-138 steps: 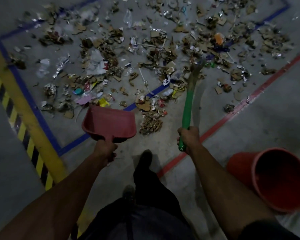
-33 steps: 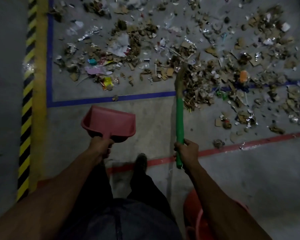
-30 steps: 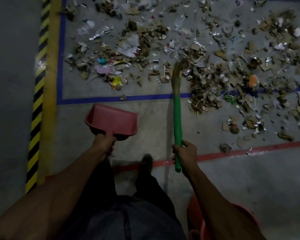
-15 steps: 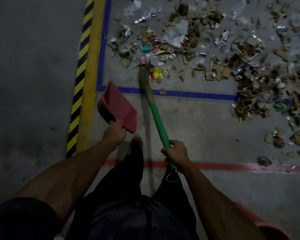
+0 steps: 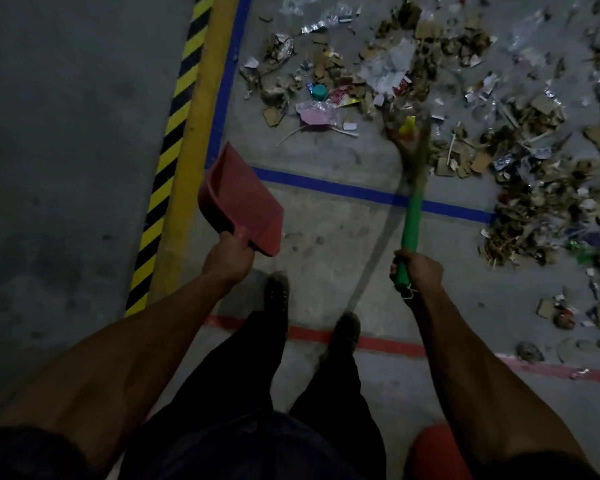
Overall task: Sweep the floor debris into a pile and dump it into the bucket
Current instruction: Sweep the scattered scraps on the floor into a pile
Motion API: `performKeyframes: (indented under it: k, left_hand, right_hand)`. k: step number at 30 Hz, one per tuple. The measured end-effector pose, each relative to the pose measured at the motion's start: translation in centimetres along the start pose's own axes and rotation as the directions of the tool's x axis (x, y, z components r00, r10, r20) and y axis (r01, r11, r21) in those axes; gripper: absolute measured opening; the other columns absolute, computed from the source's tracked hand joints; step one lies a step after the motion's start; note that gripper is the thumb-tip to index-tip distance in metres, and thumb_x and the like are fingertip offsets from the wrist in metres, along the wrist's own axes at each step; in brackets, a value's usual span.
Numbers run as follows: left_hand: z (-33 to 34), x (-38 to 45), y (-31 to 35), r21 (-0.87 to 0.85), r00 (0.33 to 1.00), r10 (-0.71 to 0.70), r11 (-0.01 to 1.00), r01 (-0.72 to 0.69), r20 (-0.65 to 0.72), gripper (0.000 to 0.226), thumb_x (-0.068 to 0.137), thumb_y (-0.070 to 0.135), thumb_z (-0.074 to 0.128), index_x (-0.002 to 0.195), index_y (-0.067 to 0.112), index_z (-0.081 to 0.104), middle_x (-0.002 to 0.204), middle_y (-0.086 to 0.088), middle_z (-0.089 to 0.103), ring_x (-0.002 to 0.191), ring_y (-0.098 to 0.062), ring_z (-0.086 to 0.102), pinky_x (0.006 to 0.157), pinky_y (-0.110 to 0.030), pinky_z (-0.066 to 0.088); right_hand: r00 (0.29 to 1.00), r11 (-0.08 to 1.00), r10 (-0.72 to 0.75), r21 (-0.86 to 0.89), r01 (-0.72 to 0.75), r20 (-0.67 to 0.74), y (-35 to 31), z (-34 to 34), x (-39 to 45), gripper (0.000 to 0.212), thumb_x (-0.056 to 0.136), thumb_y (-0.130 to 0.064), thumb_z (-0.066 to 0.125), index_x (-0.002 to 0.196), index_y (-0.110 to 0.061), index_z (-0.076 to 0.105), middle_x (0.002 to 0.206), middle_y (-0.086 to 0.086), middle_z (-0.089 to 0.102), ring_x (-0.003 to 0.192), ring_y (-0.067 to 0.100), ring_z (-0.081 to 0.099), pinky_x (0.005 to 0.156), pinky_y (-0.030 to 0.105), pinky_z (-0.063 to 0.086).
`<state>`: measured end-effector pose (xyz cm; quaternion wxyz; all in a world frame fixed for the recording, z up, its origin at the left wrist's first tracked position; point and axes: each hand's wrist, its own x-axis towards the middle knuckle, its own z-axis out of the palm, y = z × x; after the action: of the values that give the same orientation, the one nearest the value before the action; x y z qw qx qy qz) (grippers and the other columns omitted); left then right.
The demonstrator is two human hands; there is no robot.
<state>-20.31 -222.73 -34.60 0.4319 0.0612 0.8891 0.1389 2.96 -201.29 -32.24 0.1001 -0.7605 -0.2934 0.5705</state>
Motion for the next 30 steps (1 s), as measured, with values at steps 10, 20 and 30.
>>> performKeyframes:
  k: [10, 20, 30]
  left_hand:
    - [-2.7, 1.1, -1.0, 0.009, 1.0, 0.013, 1.0, -0.013, -0.018, 0.047, 0.079, 0.028, 0.048, 0.111, -0.006, 0.049, 0.098, -0.031, 0.059, 0.082, -0.045, 0.063, 0.068, -0.049, 0.055]
    - [-5.6, 2.6, -3.5, -0.061, 0.995, -0.031, 0.998, 0.026, -0.096, 0.055, 0.069, 0.033, 0.048, 0.109, -0.004, 0.05, 0.101, -0.032, 0.06, 0.084, -0.047, 0.063, 0.07, -0.052, 0.055]
    - [-6.3, 4.0, -4.0, -0.185, 0.986, -0.066, 0.982, 0.036, -0.156, 0.039, 0.084, 0.018, 0.058, 0.119, 0.007, 0.047, 0.1, -0.02, 0.062, 0.088, -0.036, 0.061, 0.08, -0.043, 0.052]
  right_hand:
    - [0.953, 0.981, -0.158, -0.067, 0.181, 0.258, 4.4, 3.9, -7.4, 0.029, 0.087, 0.006, 0.062, 0.115, 0.003, 0.059, 0.062, 0.014, 0.055, 0.036, 0.015, 0.049, 0.037, 0.024, 0.042]
    - [0.849, 0.75, -0.131, -0.51, 0.422, 0.511, 4.5, 12.3, -6.6, 0.05, 0.081, -0.004, 0.066, 0.13, -0.009, 0.056, 0.088, 0.021, 0.068, 0.055, 0.027, 0.063, 0.049, 0.031, 0.051]
    - [0.956, 0.996, 0.045, -0.089, -0.02, 0.29, -1.5, 17.5, 0.6, 0.007, 0.085, 0.006, 0.059, 0.079, 0.005, 0.057, 0.061, 0.015, 0.05, 0.031, 0.014, 0.047, 0.035, 0.018, 0.038]
